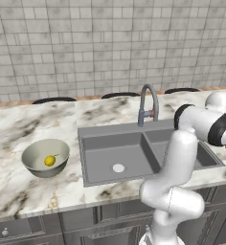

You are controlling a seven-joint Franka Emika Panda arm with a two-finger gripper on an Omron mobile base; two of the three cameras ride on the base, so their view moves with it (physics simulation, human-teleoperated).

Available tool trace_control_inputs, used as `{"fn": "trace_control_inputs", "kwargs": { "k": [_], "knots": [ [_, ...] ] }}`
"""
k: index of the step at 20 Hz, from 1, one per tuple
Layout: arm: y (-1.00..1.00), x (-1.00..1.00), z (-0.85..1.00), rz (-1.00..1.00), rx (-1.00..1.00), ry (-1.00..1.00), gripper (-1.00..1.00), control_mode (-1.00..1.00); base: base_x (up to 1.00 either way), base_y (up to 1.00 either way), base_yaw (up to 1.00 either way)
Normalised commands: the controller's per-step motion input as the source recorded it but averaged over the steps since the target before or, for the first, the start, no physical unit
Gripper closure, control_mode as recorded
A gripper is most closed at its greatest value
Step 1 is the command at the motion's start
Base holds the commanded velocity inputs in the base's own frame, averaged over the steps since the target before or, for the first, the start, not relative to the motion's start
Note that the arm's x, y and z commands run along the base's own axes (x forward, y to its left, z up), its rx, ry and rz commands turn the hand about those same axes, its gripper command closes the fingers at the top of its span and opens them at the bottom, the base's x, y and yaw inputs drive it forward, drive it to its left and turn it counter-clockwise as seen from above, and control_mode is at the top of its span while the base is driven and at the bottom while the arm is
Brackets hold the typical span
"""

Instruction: There is a mixed pile of frozen fruits and vegetables on the counter. Locate all the frozen vegetables and place the items in a bowl on the counter. Take all the frozen fruits and defrost them in a running sink.

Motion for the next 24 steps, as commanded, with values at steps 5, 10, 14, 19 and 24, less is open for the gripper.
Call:
{"fn": "trace_control_inputs", "kwargs": {
  "k": [5, 10, 14, 19, 24],
  "knots": [
    [0.94, -0.07, 0.04, 0.21, -0.09, 0.00, 1.00, -1.00, 0.00, 0.00, 0.00],
    [0.80, -0.02, 0.00, 0.22, -0.01, 0.00, 1.00, -1.00, 0.00, 0.00, 0.00],
    [0.75, 0.01, 0.00, 0.21, 0.05, 0.01, 1.00, -1.00, 0.00, 0.00, 0.00],
    [0.83, 0.00, 0.01, 0.20, 0.01, 0.00, 1.00, -1.00, 0.00, 0.00, 0.00],
    [0.86, 0.00, 0.08, 0.17, 0.01, 0.00, 1.00, -1.00, 0.00, 0.00, 0.00]
  ]
}}
